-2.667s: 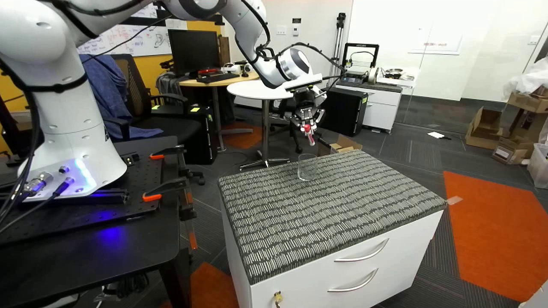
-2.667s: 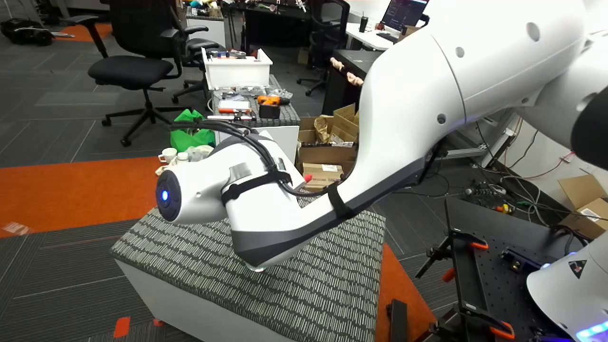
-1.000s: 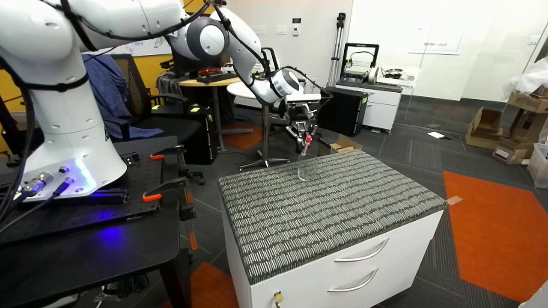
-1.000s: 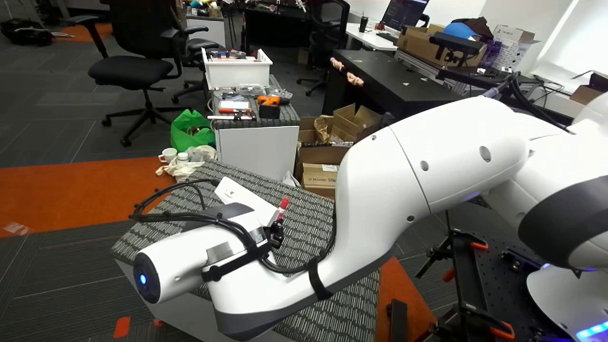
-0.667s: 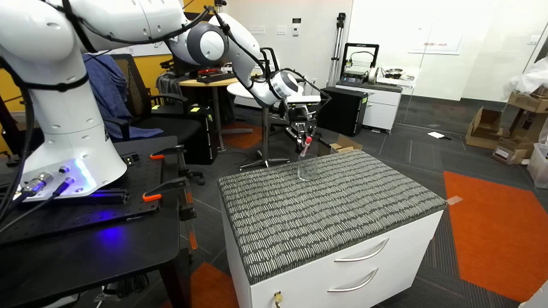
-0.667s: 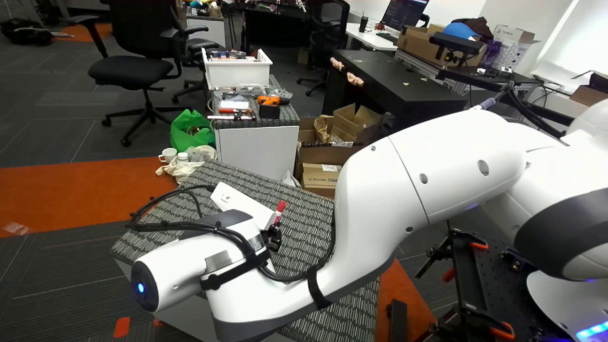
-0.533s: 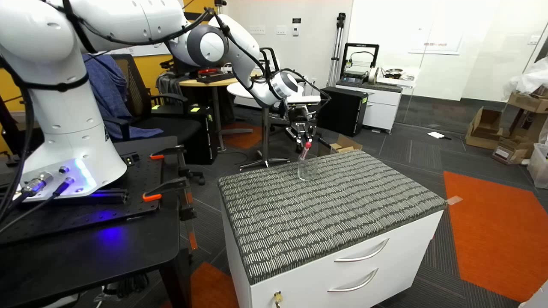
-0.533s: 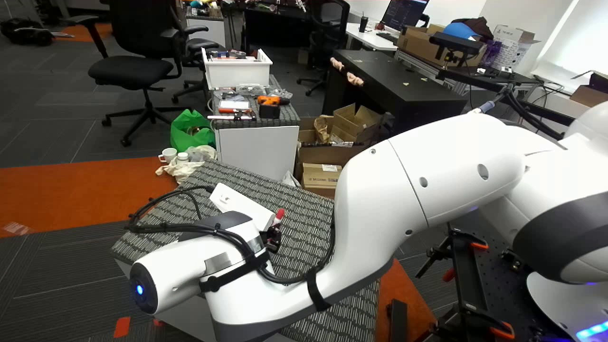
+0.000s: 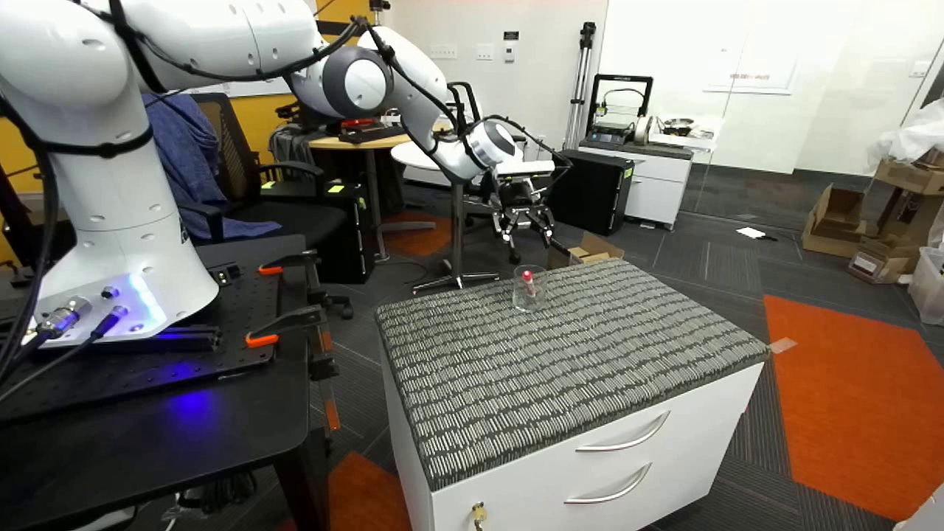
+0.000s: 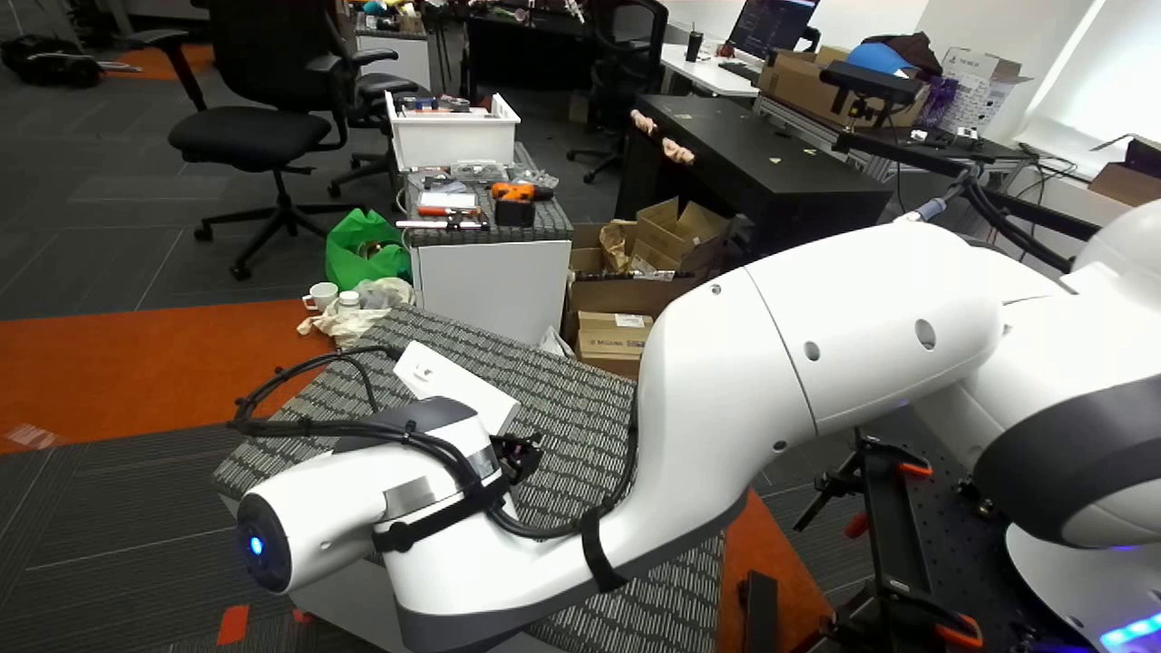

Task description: Put the red marker inside the glass

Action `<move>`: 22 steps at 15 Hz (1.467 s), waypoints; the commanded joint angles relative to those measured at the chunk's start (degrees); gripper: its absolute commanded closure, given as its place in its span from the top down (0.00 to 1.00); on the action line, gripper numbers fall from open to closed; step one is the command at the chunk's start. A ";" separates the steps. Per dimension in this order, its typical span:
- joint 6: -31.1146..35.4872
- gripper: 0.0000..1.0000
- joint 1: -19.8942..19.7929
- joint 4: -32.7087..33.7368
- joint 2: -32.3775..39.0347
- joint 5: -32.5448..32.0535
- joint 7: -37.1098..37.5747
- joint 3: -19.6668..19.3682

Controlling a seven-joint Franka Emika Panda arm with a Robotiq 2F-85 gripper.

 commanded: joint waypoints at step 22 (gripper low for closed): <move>8.85 1.00 -20.79 -7.01 -19.19 18.05 30.04 3.39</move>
